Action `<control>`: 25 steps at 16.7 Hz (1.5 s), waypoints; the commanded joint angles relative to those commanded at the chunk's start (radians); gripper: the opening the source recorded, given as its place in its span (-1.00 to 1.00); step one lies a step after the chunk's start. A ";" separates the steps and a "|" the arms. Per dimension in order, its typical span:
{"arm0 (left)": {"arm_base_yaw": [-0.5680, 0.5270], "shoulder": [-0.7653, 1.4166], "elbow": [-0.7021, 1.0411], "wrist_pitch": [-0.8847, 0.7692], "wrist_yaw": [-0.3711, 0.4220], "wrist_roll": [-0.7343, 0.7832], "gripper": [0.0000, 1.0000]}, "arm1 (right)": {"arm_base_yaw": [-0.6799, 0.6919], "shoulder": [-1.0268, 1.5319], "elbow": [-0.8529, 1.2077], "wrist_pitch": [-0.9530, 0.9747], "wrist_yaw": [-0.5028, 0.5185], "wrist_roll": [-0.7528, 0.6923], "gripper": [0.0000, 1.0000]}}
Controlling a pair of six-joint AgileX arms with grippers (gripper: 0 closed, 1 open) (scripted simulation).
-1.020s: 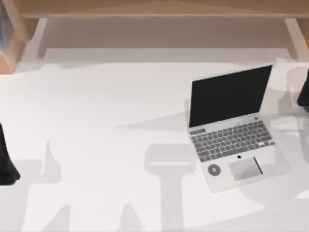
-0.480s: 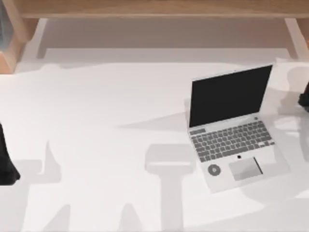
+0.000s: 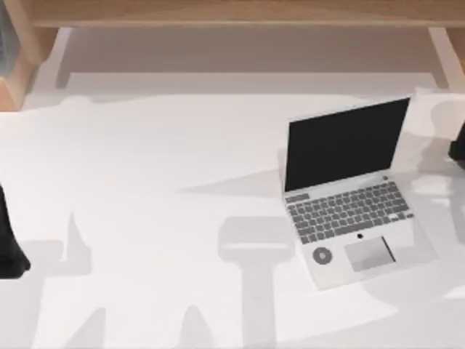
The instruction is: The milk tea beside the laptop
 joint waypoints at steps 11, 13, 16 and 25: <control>0.000 0.000 0.000 0.000 0.000 0.000 1.00 | -0.002 -0.040 -0.003 -0.037 0.000 0.002 -1.00; 0.000 0.000 0.000 0.000 0.000 0.000 1.00 | -0.001 -0.053 -0.003 -0.050 -0.001 0.002 -1.00; 0.000 0.000 0.000 0.000 0.000 0.000 1.00 | -0.002 -0.049 -0.002 -0.048 -0.001 0.003 -1.00; 0.000 0.000 0.000 0.000 0.000 0.000 1.00 | 0.047 -0.231 -0.010 -0.019 0.012 -0.003 -1.00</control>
